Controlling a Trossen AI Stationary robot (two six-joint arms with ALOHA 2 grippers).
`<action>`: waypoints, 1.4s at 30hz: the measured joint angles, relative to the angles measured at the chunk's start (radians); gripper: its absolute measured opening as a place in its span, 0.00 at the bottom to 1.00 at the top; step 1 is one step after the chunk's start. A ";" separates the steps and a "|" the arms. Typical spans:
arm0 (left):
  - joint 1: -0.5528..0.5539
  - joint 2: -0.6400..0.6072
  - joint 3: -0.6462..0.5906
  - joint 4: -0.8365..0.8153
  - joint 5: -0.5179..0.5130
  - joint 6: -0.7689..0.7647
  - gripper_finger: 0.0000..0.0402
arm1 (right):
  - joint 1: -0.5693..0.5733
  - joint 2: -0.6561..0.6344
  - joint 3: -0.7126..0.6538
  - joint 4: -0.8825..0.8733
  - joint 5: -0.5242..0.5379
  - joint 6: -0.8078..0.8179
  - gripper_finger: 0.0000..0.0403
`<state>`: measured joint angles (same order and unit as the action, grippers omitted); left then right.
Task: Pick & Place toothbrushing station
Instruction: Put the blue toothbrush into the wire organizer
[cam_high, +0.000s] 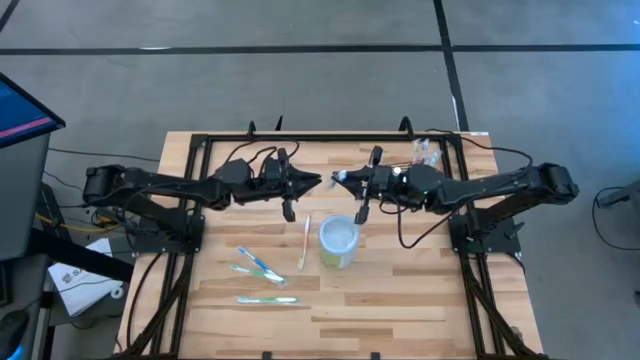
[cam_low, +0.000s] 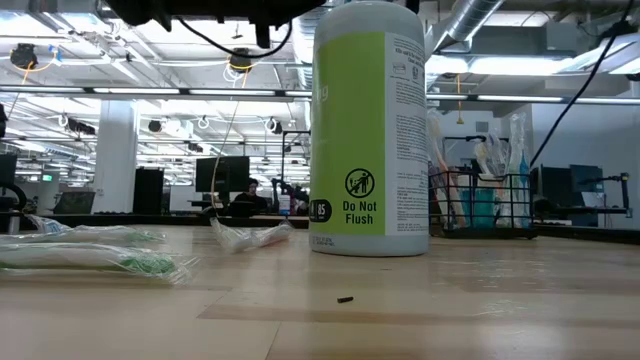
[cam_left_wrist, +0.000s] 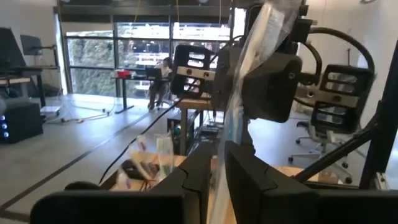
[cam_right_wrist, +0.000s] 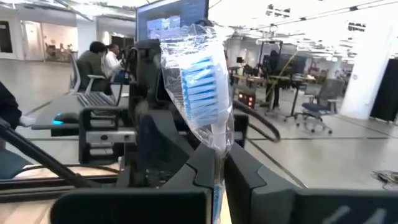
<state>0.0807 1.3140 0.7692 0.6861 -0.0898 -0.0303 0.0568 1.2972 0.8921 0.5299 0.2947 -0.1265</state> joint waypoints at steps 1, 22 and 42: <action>0.000 -0.012 0.000 -0.018 0.000 0.000 0.11 | 0.000 -0.004 -0.001 -0.007 0.002 0.000 0.01; -0.001 -0.171 -0.127 -0.235 -0.016 -0.002 0.16 | -0.081 -0.142 -0.001 -0.286 0.214 -0.011 0.01; -0.001 -0.170 -0.162 -0.213 -0.041 -0.003 0.13 | -0.270 -0.276 -0.136 -0.358 0.202 0.101 0.01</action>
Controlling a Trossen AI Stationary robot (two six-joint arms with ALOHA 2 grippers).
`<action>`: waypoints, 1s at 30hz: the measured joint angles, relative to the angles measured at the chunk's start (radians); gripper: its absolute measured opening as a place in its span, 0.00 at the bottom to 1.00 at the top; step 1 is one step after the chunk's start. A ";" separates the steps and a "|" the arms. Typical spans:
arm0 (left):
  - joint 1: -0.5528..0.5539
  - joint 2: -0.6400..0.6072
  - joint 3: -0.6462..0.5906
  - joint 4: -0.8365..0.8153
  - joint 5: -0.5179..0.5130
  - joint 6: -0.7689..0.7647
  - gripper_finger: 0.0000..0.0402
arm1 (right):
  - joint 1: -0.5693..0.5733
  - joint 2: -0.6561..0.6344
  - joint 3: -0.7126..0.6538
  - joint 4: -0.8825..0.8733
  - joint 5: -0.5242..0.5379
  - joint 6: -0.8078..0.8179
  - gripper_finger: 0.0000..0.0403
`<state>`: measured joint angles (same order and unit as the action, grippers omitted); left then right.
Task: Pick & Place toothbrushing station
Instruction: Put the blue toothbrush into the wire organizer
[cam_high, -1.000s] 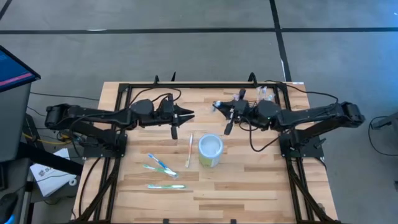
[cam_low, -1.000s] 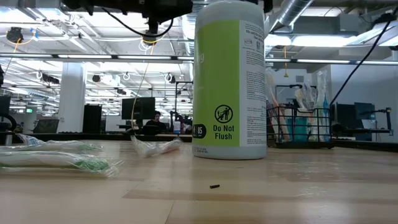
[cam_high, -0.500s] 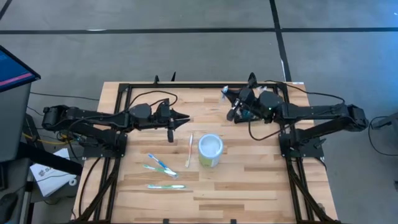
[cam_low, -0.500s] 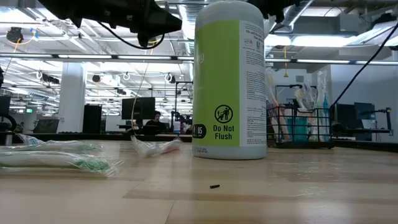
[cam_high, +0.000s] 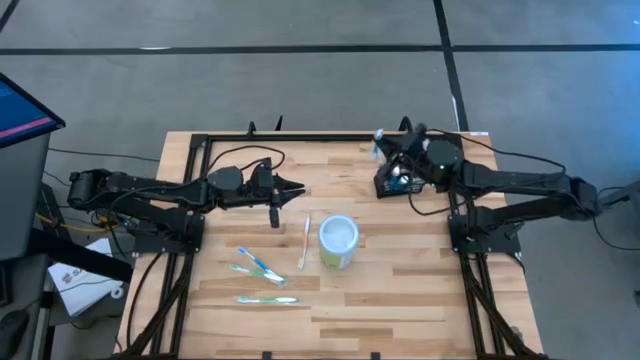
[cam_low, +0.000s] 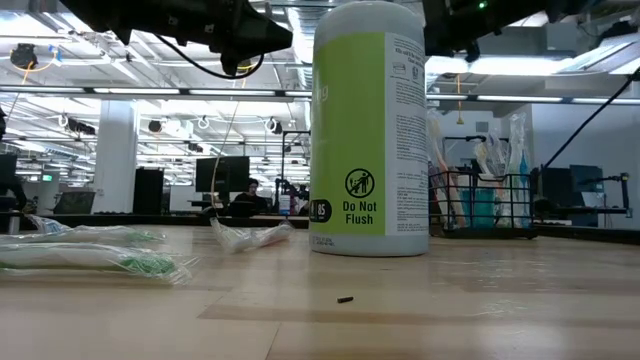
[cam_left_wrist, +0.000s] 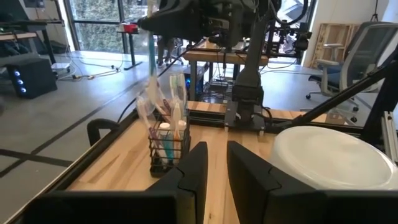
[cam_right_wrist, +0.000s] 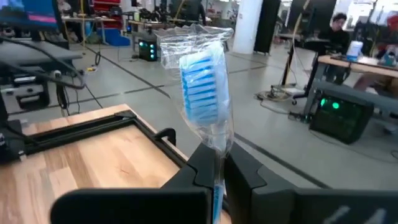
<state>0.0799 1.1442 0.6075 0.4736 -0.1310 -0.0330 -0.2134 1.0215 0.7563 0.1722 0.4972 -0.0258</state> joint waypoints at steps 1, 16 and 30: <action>0.000 0.000 0.000 0.000 0.000 0.000 0.13 | -0.002 -0.009 0.000 -0.014 -0.001 0.009 0.01; 0.000 0.001 0.000 0.007 0.000 -0.001 0.13 | -0.053 -0.074 0.001 -0.172 0.000 0.046 0.01; 0.000 0.001 0.000 0.014 0.001 -0.009 0.13 | -0.105 -0.066 0.001 -0.247 -0.002 0.085 0.01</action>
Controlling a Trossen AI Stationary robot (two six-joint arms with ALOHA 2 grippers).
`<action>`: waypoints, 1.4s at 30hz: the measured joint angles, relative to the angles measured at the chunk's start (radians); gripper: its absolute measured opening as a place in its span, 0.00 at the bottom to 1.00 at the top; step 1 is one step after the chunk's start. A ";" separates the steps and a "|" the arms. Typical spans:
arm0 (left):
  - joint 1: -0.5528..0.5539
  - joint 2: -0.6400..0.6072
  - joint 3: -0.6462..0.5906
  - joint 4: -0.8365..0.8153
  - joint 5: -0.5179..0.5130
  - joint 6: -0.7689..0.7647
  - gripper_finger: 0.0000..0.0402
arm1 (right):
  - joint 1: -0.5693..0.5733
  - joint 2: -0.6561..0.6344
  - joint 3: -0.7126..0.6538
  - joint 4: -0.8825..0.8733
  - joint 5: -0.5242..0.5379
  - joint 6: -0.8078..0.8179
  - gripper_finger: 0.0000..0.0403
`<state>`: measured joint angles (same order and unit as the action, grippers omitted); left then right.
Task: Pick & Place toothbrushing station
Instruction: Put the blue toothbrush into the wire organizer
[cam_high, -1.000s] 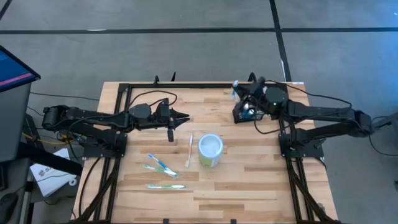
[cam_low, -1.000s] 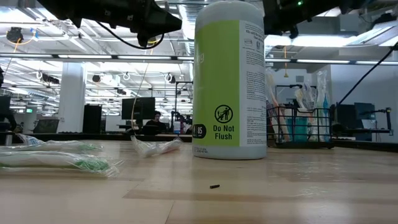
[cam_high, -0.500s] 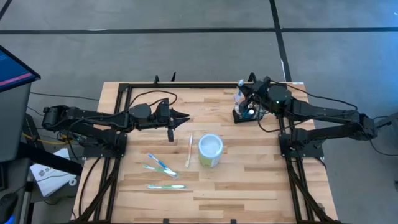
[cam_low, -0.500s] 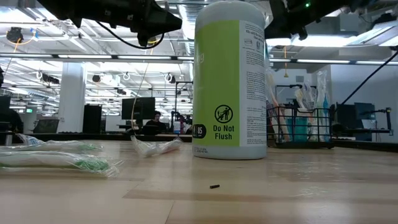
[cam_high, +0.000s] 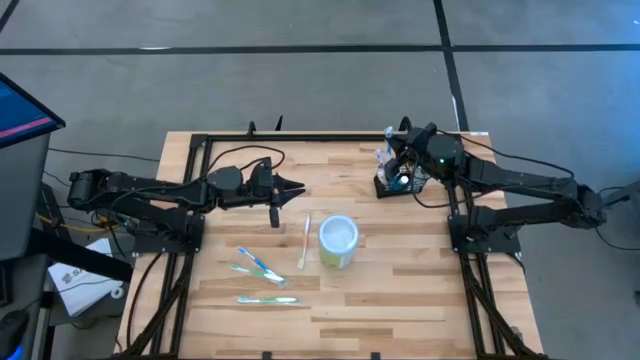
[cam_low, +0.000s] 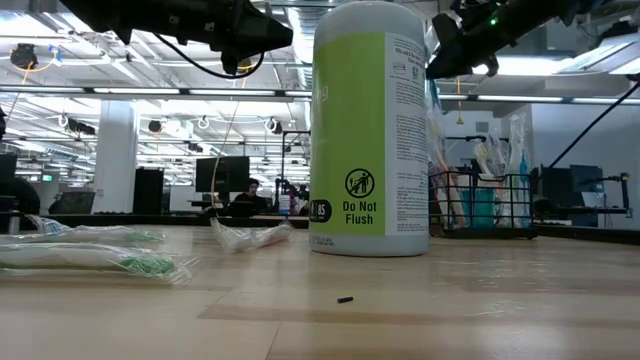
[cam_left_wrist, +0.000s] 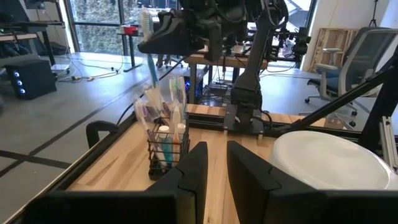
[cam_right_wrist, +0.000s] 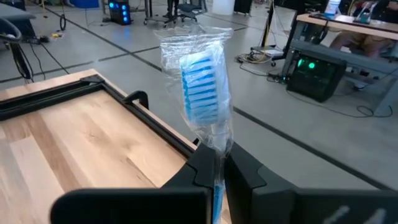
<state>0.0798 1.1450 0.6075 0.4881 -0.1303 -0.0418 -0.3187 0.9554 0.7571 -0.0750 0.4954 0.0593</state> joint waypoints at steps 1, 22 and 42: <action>0.000 0.000 0.000 0.000 0.000 0.000 0.13 | -0.003 0.000 -0.005 0.008 0.000 0.005 0.01; 0.000 0.000 0.000 0.007 0.001 0.000 0.13 | -0.039 -0.034 -0.243 0.238 -0.027 0.072 0.01; 0.000 0.000 0.000 0.012 0.001 0.000 0.13 | -0.057 -0.033 -0.432 0.469 -0.029 0.146 0.01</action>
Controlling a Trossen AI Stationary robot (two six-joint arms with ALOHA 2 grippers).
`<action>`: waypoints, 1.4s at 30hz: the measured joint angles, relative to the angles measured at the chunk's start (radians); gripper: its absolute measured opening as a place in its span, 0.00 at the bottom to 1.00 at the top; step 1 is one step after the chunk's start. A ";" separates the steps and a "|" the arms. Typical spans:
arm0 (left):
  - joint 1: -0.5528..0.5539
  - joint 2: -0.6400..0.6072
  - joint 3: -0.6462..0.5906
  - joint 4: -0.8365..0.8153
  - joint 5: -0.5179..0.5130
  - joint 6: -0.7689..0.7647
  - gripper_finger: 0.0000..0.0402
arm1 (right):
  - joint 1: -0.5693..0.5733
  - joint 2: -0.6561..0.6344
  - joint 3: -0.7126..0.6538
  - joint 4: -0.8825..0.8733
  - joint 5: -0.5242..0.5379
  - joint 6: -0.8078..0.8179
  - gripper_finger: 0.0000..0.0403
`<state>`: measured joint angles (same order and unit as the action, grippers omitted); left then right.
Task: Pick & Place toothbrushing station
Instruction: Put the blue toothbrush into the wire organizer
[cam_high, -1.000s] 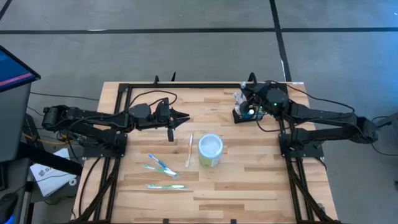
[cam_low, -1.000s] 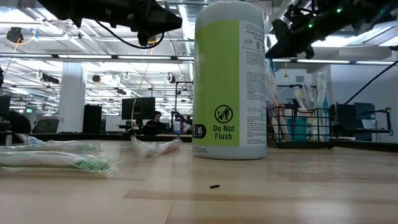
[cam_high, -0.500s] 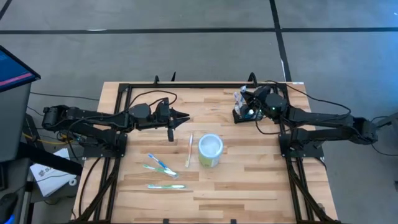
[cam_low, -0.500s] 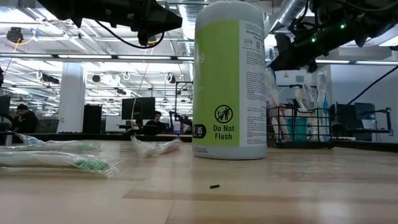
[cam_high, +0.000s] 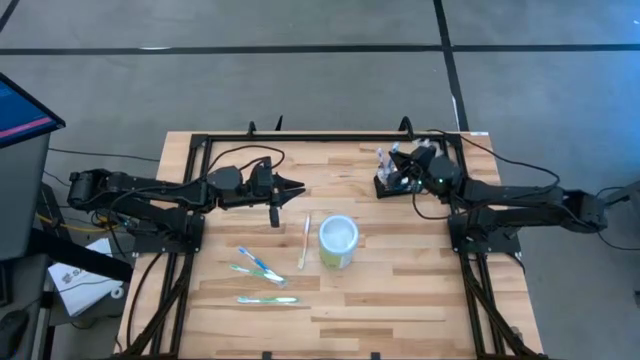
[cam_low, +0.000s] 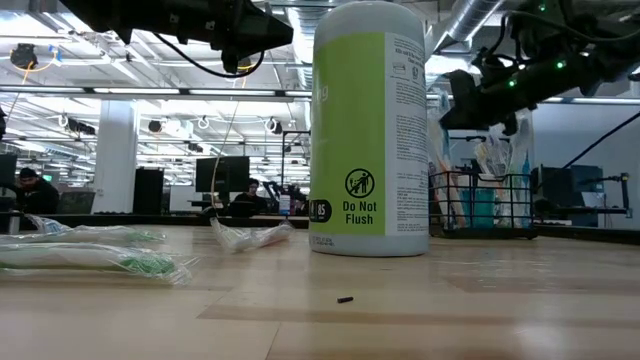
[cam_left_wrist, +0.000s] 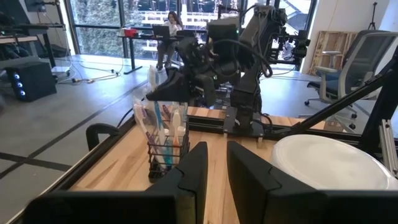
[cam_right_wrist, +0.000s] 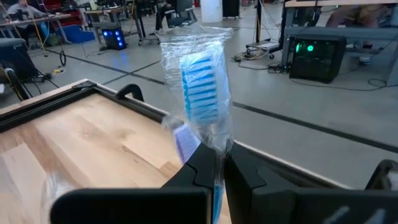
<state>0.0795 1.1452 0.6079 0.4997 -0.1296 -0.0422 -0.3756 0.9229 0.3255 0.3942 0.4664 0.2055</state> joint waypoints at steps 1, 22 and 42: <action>0.000 0.000 0.000 0.003 0.000 0.000 0.13 | 0.000 0.003 -0.010 0.012 0.000 0.004 0.01; 0.000 0.000 0.000 0.013 0.000 0.000 0.13 | 0.003 0.271 -0.020 0.202 -0.002 0.032 0.04; 0.000 0.000 0.000 0.014 0.000 0.000 0.13 | 0.008 0.253 -0.019 0.189 -0.032 0.032 0.15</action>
<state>0.0796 1.1450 0.6083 0.5140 -0.1298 -0.0422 -0.3672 1.1763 0.3062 0.5834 0.4343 0.2371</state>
